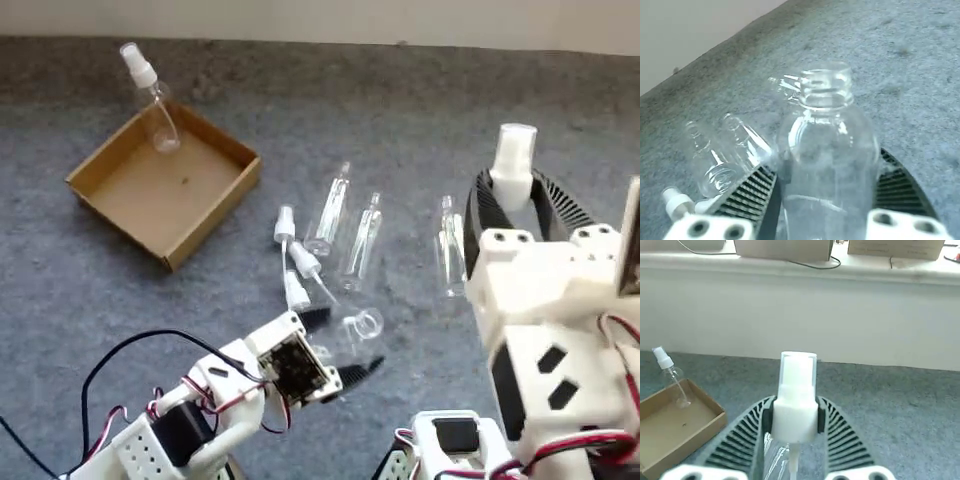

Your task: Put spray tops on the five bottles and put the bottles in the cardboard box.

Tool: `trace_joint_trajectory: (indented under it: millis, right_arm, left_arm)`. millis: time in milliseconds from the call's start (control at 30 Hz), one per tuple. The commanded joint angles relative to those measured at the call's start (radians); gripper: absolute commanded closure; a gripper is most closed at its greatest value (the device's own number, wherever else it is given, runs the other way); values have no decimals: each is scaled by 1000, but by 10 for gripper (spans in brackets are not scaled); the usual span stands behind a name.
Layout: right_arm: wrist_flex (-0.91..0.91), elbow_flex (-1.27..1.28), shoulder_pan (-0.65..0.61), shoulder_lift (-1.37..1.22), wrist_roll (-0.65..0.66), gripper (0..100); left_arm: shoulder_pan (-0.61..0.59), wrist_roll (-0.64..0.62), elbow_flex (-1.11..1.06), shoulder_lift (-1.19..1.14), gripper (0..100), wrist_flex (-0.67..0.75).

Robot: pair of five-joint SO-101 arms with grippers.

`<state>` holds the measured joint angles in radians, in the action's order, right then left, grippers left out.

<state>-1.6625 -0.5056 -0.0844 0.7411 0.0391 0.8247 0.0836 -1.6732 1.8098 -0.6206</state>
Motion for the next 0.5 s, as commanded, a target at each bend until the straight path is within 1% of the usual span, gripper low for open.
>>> trace_joint_trajectory:
  millis: [0,100,267,467]
  right_arm:
    - [145,254,-47,108,-12,989]
    - [252,440,-105,203,-12,989]
    - [492,745,-177,406,-12,989]
    - [651,1053,-193,607,-15,989]
  left_arm:
    - [61,-8,-21,16,853,2]
    - [62,-8,-21,16,853,2]
    - [58,-8,-21,16,854,2]
    - [56,-8,-21,16,854,2]
